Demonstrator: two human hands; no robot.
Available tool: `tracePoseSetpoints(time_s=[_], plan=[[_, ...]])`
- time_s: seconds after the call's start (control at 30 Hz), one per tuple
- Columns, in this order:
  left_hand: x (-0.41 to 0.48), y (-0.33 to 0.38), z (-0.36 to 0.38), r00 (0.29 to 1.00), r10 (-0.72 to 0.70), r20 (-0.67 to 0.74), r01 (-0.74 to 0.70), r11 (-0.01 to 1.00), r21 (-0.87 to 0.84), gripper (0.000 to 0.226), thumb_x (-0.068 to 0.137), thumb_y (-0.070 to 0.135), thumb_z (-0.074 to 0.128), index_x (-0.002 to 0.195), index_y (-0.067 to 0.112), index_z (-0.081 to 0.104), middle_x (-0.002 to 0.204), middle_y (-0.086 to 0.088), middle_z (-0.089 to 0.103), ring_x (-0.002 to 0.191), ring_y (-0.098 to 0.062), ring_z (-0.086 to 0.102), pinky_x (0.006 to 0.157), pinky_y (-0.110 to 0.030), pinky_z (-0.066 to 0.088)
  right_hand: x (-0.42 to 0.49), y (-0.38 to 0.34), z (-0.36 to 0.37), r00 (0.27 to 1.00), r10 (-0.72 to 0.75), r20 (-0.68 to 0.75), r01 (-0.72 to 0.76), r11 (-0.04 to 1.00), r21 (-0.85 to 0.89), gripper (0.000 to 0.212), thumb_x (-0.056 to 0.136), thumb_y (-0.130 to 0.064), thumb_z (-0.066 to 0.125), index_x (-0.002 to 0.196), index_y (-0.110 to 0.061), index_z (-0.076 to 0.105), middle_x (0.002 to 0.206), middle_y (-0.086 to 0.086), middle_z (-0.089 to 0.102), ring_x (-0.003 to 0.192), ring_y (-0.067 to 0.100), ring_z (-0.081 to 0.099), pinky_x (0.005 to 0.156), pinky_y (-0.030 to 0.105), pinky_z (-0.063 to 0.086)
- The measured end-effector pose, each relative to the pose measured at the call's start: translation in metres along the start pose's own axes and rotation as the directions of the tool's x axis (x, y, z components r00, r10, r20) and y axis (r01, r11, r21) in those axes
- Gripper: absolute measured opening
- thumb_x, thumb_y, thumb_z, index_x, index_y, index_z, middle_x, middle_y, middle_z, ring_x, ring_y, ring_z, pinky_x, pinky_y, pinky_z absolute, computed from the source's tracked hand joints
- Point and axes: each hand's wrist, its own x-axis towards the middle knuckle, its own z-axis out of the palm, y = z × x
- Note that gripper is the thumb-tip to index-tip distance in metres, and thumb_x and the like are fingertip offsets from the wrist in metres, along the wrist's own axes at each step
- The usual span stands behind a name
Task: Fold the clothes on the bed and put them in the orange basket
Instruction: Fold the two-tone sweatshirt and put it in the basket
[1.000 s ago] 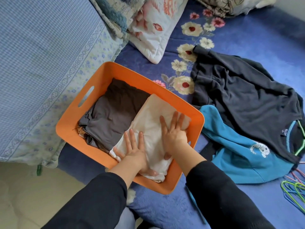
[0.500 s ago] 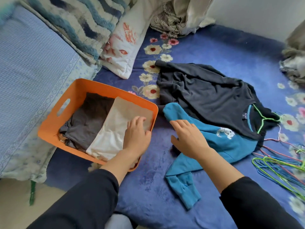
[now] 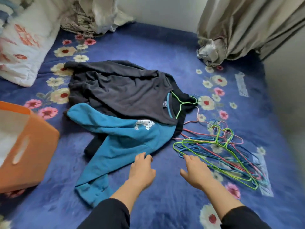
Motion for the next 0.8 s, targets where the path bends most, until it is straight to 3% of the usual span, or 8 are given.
tracePoseSetpoints(time_s=[0.2,0.3,0.47,0.57,0.67,0.73,0.8], plan=[[0.078,0.04,0.009,0.998,0.055,-0.014,-0.053,0.992,0.117,0.037,0.092,0.023,0.046,0.128,0.017,0.047,0.137,0.001,0.04,0.13,-0.02,0.032,0.101,-0.034,0.036,0.059,0.055,0.006,0.996,0.079,0.028,-0.082,0.985,0.149,0.047,0.094,-0.039,0.046,0.134,-0.015,0.04,0.135,0.005,0.047,0.129,0.025,0.041,0.102,0.037,0.038],[0.128,0.053,0.01,0.995,0.09,-0.042,-0.082,0.985,0.15,0.039,0.094,0.025,0.045,0.132,0.017,0.044,0.14,0.004,0.038,0.129,-0.019,0.032,0.099,-0.032,0.036,0.109,0.063,0.003,0.995,0.1,-0.016,-0.09,0.944,0.316,0.037,0.094,-0.033,0.048,0.125,-0.013,0.048,0.131,0.008,0.051,0.126,0.028,0.044,0.101,0.038,0.038],[0.202,0.06,0.022,0.97,0.239,-0.035,-0.226,0.949,0.218,0.056,0.094,0.036,0.05,0.143,0.016,0.033,0.155,0.004,0.024,0.138,-0.02,0.025,0.109,-0.036,0.031,0.186,0.059,0.001,0.99,0.097,-0.106,-0.025,0.845,0.534,0.044,0.099,-0.014,0.036,0.142,-0.01,0.042,0.145,0.01,0.045,0.134,0.026,0.039,0.107,0.032,0.029],[0.242,0.06,0.028,0.924,0.382,-0.019,-0.362,0.889,0.279,0.081,0.088,0.048,0.056,0.153,0.02,0.016,0.161,0.006,0.011,0.144,-0.023,0.014,0.114,-0.037,0.024,0.224,0.057,-0.006,0.975,0.161,-0.153,-0.002,0.694,0.72,0.045,0.099,-0.008,0.033,0.144,-0.009,0.04,0.149,0.008,0.042,0.137,0.021,0.037,0.108,0.024,0.024],[0.275,0.053,0.043,0.937,0.345,0.044,-0.344,0.899,0.271,0.095,0.081,0.058,0.061,0.154,0.027,0.009,0.159,0.011,0.014,0.146,-0.021,0.004,0.115,-0.038,0.013,0.264,0.055,-0.005,0.964,0.246,-0.098,-0.015,0.421,0.907,0.046,0.099,-0.005,0.034,0.144,-0.008,0.039,0.147,0.006,0.044,0.136,0.018,0.039,0.112,0.026,0.026],[0.281,0.051,0.048,0.949,0.313,0.025,-0.307,0.909,0.281,0.083,0.077,0.057,0.063,0.146,0.027,0.029,0.147,0.009,0.036,0.141,-0.021,0.016,0.111,-0.038,0.016,0.278,0.052,-0.007,0.963,0.265,-0.05,-0.02,0.257,0.966,0.046,0.098,-0.004,0.037,0.144,-0.008,0.039,0.142,0.007,0.049,0.129,0.017,0.046,0.113,0.033,0.032],[0.279,0.053,0.055,0.94,0.339,-0.048,-0.305,0.892,0.333,0.05,0.078,0.049,0.064,0.117,0.022,0.048,0.124,0.005,0.05,0.128,-0.021,0.031,0.108,-0.036,0.021,0.287,0.052,-0.004,0.955,0.294,0.024,-0.068,0.139,0.988,0.042,0.097,-0.008,0.043,0.139,-0.011,0.045,0.127,0.006,0.058,0.11,0.015,0.055,0.103,0.039,0.044]])
